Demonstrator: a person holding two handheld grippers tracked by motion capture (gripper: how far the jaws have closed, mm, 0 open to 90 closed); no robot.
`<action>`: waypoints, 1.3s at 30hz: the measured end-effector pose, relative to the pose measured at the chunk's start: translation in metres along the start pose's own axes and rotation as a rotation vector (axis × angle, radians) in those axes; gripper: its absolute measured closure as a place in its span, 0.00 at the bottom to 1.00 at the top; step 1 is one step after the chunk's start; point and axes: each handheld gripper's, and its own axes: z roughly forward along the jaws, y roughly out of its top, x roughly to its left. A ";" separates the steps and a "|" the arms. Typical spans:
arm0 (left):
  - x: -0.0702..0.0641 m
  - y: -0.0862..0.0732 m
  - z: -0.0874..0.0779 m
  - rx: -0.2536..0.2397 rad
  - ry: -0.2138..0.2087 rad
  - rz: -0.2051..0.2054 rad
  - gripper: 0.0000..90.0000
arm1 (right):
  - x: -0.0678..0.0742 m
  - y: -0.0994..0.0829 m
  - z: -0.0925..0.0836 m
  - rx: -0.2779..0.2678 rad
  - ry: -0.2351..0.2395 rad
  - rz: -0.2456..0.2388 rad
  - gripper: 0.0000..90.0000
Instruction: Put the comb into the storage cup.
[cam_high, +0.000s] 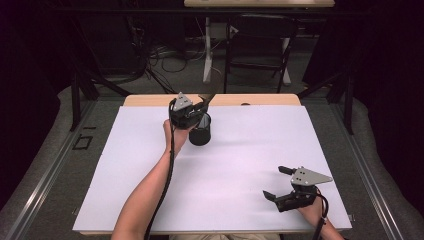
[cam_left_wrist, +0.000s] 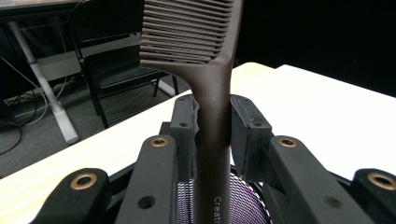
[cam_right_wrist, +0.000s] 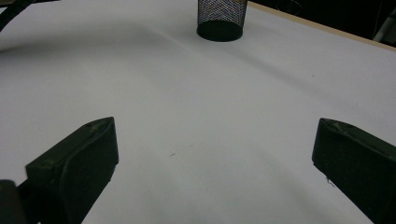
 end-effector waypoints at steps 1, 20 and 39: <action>0.000 -0.001 0.000 -0.006 0.000 0.000 0.81 | 0.000 0.000 0.000 0.000 0.001 0.002 0.00; 0.002 -0.007 0.002 0.012 0.003 -0.011 0.81 | 0.000 0.000 0.000 0.001 0.000 0.001 0.00; 0.002 -0.009 0.005 0.046 0.010 -0.006 0.81 | 0.000 0.000 0.000 0.001 0.000 0.000 0.00</action>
